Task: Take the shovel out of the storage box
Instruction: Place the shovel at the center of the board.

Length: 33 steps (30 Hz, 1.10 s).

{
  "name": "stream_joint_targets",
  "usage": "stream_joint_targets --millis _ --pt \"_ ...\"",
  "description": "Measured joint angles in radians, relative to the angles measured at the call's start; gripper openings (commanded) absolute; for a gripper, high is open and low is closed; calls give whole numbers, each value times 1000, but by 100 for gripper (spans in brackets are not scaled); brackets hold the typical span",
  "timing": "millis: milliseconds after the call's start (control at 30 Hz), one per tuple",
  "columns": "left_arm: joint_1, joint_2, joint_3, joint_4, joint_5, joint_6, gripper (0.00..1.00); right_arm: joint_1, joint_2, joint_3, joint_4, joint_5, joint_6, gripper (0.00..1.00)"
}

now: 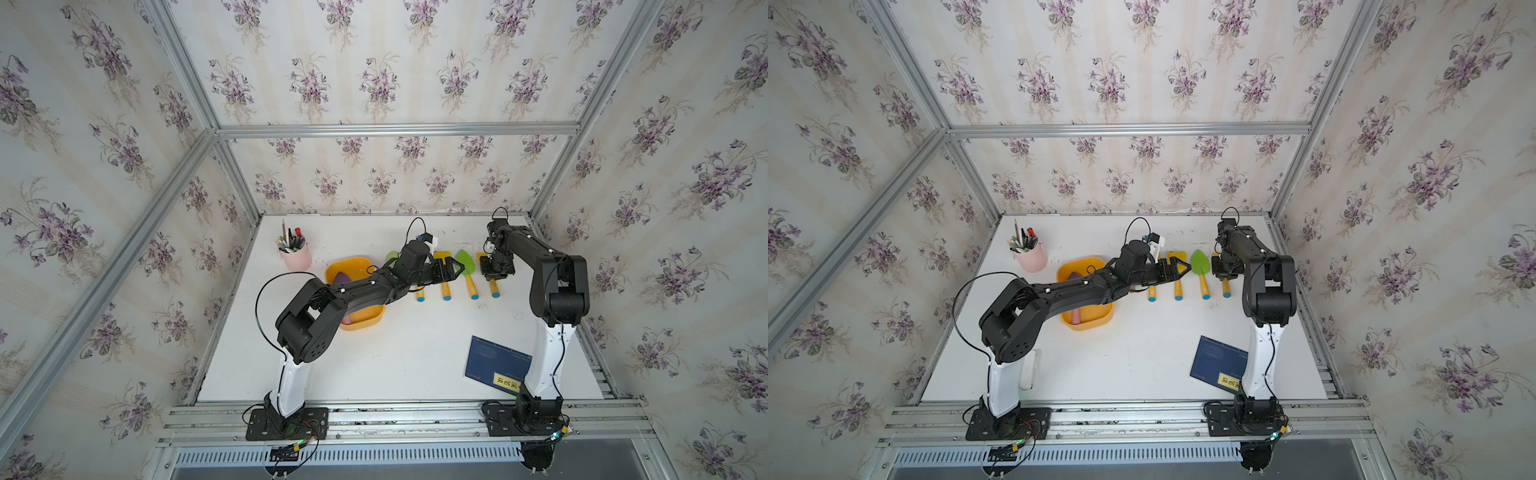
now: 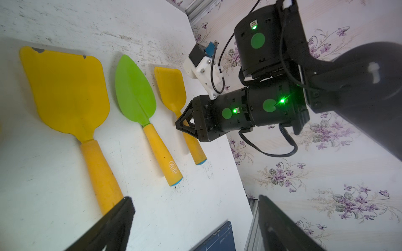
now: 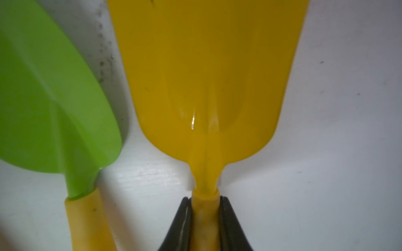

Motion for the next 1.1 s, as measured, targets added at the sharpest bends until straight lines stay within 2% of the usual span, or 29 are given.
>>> stream_joint_targets --millis 333,500,733,933,1100 --pt "0 0 -3 0 0 4 89 -5 26 9 10 -21 1 23" --pt "1 0 -12 0 0 4 88 -12 31 18 5 -36 1 28" --pt "1 0 -12 0 1 4 88 -15 31 18 3 -40 6 42" --pt "2 -8 -25 0 1 8 88 -14 16 11 1 -44 9 42" --pt "25 -64 -76 -8 21 11 89 -8 -97 -13 -11 -56 32 43"
